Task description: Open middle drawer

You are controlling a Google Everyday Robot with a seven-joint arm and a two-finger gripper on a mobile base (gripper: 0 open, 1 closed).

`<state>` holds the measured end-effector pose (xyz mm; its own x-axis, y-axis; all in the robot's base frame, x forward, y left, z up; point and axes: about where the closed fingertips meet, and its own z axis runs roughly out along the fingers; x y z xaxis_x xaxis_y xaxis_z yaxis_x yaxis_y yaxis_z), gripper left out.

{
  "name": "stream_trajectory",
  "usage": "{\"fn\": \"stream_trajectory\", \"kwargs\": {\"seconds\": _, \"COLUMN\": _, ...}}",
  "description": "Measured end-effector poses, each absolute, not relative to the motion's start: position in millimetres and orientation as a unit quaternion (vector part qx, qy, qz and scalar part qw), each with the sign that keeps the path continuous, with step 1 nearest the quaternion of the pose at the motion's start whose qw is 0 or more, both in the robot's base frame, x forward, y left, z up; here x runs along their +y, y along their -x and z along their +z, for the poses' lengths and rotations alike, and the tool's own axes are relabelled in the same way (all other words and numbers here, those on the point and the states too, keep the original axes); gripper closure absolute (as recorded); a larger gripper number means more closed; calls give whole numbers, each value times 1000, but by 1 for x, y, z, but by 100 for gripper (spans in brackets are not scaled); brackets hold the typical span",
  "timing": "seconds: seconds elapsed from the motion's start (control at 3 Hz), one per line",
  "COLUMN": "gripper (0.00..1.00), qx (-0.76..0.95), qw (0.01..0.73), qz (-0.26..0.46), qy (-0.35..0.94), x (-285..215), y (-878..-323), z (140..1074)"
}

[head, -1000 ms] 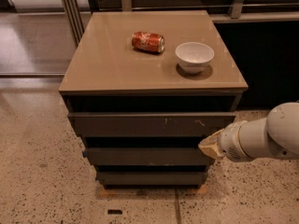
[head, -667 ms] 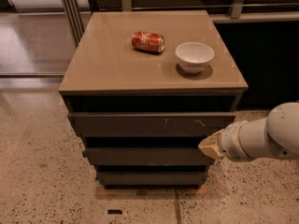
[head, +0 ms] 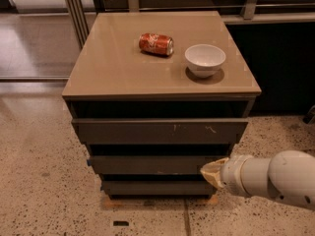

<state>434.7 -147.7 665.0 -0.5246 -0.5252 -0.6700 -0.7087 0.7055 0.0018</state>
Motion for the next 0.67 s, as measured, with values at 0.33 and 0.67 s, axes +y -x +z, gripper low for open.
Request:
{"fn": "stream_trajectory", "kwargs": {"seconds": 0.33, "gripper": 100, "qx": 859, "qw": 345, "qz": 163, "qy": 340, "x": -114, "y": -422, "z": 613}}
{"fn": "stream_trajectory", "kwargs": {"seconds": 0.67, "gripper": 100, "qx": 857, "qw": 373, "qz": 162, "qy": 317, "x": -99, "y": -434, "z": 580}}
